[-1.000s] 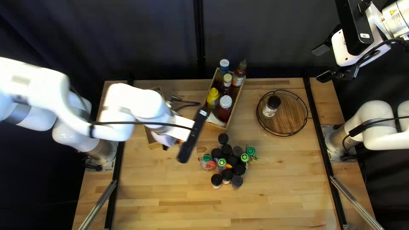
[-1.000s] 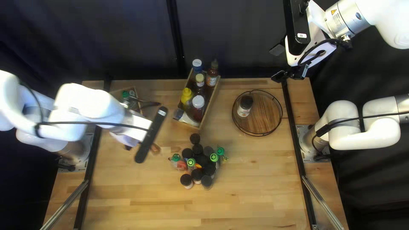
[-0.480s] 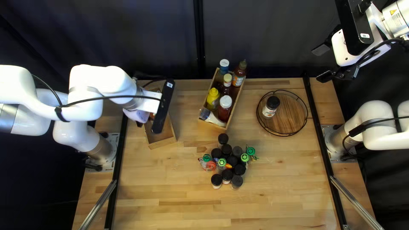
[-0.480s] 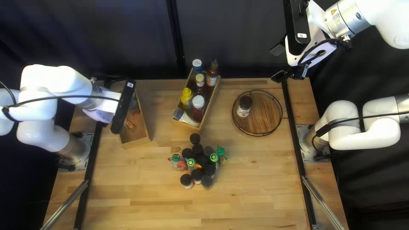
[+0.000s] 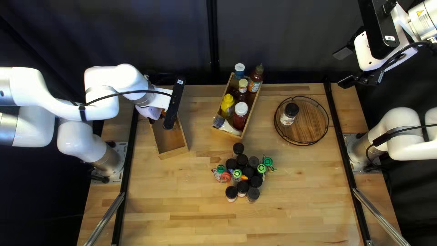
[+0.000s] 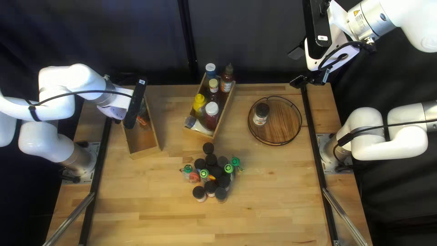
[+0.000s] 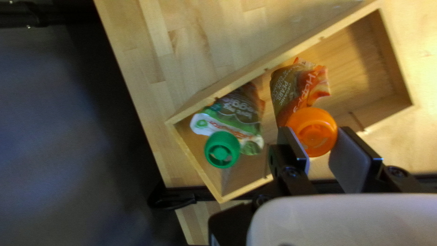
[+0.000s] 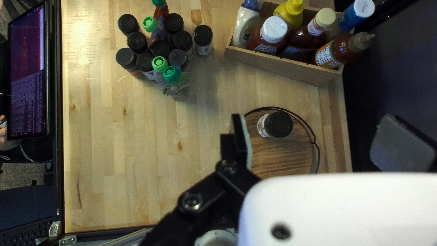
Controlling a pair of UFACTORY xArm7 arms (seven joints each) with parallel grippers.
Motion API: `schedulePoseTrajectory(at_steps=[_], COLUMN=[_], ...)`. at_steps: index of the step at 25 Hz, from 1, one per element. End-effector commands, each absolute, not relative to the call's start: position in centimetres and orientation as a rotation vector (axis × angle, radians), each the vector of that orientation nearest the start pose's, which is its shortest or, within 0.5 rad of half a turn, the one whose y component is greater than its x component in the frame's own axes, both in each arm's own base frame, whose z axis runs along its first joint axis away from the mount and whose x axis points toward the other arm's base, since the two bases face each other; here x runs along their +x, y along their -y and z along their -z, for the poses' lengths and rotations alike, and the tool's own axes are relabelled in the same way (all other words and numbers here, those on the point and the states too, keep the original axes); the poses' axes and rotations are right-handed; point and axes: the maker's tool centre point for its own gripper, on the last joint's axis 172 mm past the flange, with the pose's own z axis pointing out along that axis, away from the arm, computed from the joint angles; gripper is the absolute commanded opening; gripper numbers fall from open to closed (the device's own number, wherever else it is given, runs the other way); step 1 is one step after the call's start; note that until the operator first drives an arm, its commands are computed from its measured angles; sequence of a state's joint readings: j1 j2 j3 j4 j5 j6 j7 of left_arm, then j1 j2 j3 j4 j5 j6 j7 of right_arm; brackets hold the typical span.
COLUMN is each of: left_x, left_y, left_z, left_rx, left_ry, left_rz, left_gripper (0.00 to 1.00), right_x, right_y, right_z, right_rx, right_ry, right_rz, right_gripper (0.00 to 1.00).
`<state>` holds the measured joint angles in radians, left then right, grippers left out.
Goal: Separate condiments, baby food and spices and place it in 3 different racks/containers
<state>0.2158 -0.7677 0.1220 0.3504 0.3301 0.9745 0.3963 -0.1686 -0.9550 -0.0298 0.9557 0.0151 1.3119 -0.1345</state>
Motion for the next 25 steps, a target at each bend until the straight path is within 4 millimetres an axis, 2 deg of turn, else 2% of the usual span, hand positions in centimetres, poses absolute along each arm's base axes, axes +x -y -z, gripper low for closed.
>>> schedulePoseTrajectory(at_steps=[1, 2, 3, 4, 5, 10, 14, 15, 16, 22, 25], left_x=[26.8, 26.8, 26.8, 26.7, 26.7, 27.7, 31.2, 31.9, 33.2, 39.5, 41.5], left_y=[-14.3, -14.4, -14.4, -14.3, -14.1, -11.6, -6.5, -5.6, -3.9, 3.6, 5.7], left_z=[-17.2, -17.0, -16.9, -16.9, -17.0, -19.0, -21.7, -21.9, -22.3, -22.7, -22.2], left_rx=[-2.864, -2.862, -2.861, -2.861, -2.862, -2.893, -2.934, -2.944, -2.966, -3.098, -3.138], left_ry=[-0.346, -0.341, -0.339, -0.336, -0.331, -0.328, -0.325, -0.327, -0.335, -0.325, -0.298], left_rz=[0.082, 0.078, 0.077, 0.075, 0.075, 0.093, 0.112, 0.116, 0.128, 0.194, 0.211], left_gripper=[0.0, 0.0, 0.17, 0.68, 1.0, 1.0, 1.0, 1.0, 1.0, 1.0, 1.0], right_x=[29.7, 29.7, 29.7, 29.7, 29.7, 29.7, 29.7, 29.7, 29.7, 29.7, 29.7], right_y=[5.8, 5.8, 5.8, 5.8, 5.8, 5.8, 5.8, 5.8, 5.8, 5.8, 5.8], right_z=[-48.7, -48.7, -48.7, -48.7, -48.7, -48.7, -48.7, -48.7, -48.7, -48.7, -48.7], right_rx=[-3.055, -3.055, -3.055, -3.055, -3.055, -3.055, -3.055, -3.055, -3.055, -3.055, -3.055], right_ry=[-0.089, -0.089, -0.089, -0.089, -0.089, -0.089, -0.089, -0.089, -0.089, -0.089, -0.089], right_rz=[0.941, 0.941, 0.941, 0.941, 0.941, 0.941, 0.941, 0.941, 0.941, 0.941, 0.941], right_gripper=[1.0, 1.0, 1.0, 1.0, 1.0, 1.0, 1.0, 1.0, 1.0, 1.0, 1.0])
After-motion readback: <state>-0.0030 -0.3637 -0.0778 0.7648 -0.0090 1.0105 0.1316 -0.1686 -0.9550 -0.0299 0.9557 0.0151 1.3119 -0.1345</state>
